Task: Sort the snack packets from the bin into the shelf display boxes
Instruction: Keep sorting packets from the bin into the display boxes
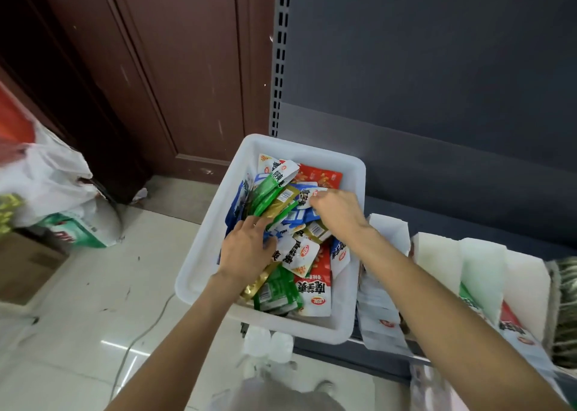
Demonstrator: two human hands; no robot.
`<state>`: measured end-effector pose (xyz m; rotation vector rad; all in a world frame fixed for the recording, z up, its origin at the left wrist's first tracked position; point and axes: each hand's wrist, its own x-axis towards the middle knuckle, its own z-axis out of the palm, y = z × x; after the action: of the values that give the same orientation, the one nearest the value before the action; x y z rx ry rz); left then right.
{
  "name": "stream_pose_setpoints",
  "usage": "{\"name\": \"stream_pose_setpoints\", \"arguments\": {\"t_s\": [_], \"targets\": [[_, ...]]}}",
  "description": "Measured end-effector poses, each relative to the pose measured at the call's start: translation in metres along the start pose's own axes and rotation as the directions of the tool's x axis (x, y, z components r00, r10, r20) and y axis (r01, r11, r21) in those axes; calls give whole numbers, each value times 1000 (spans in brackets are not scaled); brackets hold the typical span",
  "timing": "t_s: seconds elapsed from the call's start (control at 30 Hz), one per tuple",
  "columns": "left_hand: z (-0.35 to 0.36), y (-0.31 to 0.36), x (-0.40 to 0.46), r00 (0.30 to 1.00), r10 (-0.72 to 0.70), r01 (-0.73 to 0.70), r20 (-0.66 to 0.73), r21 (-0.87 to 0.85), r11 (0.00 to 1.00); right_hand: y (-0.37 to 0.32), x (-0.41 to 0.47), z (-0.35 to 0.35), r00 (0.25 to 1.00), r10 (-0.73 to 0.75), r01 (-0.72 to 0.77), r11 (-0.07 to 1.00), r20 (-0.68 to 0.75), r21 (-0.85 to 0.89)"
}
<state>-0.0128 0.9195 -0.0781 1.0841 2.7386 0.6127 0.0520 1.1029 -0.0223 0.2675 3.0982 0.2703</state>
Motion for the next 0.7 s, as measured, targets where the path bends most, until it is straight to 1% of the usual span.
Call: {"name": "stream_pose_setpoints", "arguments": {"t_s": [0.03, 0.07, 0.1, 0.13, 0.17, 0.2, 0.27, 0.3, 0.33, 0.37, 0.4, 0.43, 0.47, 0.5, 0.53, 0.57, 0.63, 0.67, 0.7], "targets": [[-2, 0, 0, 1000, -7, 5, -29, -42, 999, 1, -12, -3, 997, -4, 6, 1000, -79, 15], [-4, 2, -1, 996, -9, -1, -86, -109, 994, 2, -26, -6, 982, 13, -4, 999, -189, 50], [-8, 5, -2, 989, -11, -19, -151, -194, 981, 6, -40, -7, 948, 64, -22, 991, -312, 134], [-12, 10, -2, 978, -21, -41, -209, -290, 956, 11, -54, -7, 898, 131, -16, 964, -420, 267], [-18, 17, -1, 970, -37, -63, -239, -397, 916, 16, -68, -10, 858, 203, 12, 910, -472, 414], [-23, 25, -1, 972, -43, -83, -229, -512, 855, 20, -82, -16, 837, 272, 45, 830, -475, 555], [-33, 45, 0, 990, 17, -112, -140, -709, 696, 21, -104, -33, 816, 385, 92, 651, -432, 754], [-36, 55, 0, 995, 79, -103, -69, -771, 628, 21, -112, -40, 817, 407, 123, 569, -409, 813], [-40, 64, -1, 989, 145, -60, 31, -810, 583, 21, -118, -45, 820, 421, 156, 488, -388, 859], [-42, 73, -2, 967, 206, 16, 152, -838, 545, 22, -123, -47, 824, 435, 182, 404, -363, 897], [-44, 80, -3, 928, 262, 102, 266, -855, 508, 23, -126, -48, 827, 447, 206, 323, -341, 923], [-44, 86, -4, 882, 310, 185, 354, -867, 463, 26, -129, -47, 826, 460, 230, 254, -326, 939], [-44, 92, -7, 849, 350, 236, 396, -877, 419, 29, -133, -46, 819, 481, 243, 202, -313, 949], [-43, 96, -9, 840, 373, 251, 395, -891, 378, 31, -135, -44, 806, 516, 245, 158, -292, 956], [-41, 99, -11, 850, 371, 241, 374, -903, 357, 33, -138, -43, 787, 564, 232, 102, -249, 967], [-39, 101, -13, 870, 348, 224, 350, -908, 353, 34, -140, -42, 763, 624, 200, 23, -171, 980], [-34, 105, -15, 904, 286, 191, 317, -900, 391, 32, -144, -41, 712, 701, 125, -184, 41, 975], [-32, 108, -16, 916, 256, 184, 309, -890, 417, 32, -146, -41, 696, 706, 99, -269, 126, 958], [-29, 110, -17, 923, 233, 180, 305, -879, 441, 31, -148, -39, 695, 694, 68, -322, 186, 944]]}}
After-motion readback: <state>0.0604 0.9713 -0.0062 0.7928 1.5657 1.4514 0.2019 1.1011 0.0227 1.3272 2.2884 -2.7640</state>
